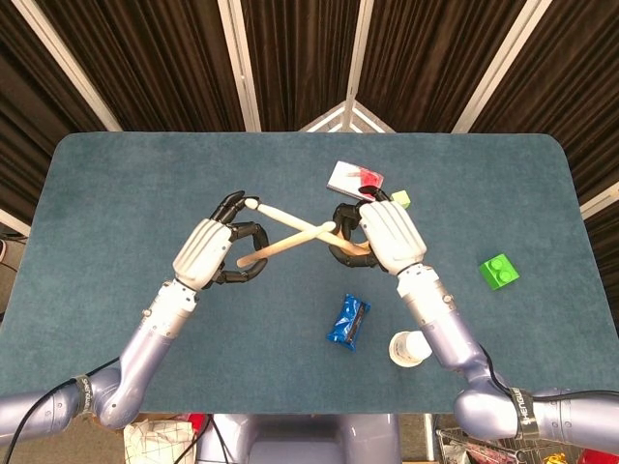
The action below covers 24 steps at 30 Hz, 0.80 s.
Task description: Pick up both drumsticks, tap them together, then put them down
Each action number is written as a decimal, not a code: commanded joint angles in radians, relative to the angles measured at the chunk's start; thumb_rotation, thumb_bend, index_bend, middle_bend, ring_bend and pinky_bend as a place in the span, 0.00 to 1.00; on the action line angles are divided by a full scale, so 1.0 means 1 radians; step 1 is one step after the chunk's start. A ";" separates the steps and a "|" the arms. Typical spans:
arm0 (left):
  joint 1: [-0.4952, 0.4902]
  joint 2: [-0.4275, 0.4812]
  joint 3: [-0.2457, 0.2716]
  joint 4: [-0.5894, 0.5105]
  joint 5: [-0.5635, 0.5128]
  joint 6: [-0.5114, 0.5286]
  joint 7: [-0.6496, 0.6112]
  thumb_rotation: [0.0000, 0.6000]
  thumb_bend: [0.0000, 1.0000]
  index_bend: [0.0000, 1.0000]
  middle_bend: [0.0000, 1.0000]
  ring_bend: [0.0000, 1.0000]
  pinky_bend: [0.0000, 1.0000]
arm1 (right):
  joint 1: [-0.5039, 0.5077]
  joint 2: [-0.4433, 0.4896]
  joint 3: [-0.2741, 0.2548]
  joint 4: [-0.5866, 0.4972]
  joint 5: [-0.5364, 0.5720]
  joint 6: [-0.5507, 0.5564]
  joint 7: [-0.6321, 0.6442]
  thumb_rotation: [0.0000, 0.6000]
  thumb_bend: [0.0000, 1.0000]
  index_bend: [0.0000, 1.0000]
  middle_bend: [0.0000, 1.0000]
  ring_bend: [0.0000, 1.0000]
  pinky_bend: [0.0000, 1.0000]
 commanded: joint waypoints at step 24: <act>-0.008 -0.005 -0.013 -0.011 -0.032 0.009 0.030 1.00 0.52 0.66 0.62 0.12 0.00 | -0.024 0.027 -0.019 -0.016 -0.073 0.002 0.062 1.00 0.45 0.74 0.65 0.51 0.16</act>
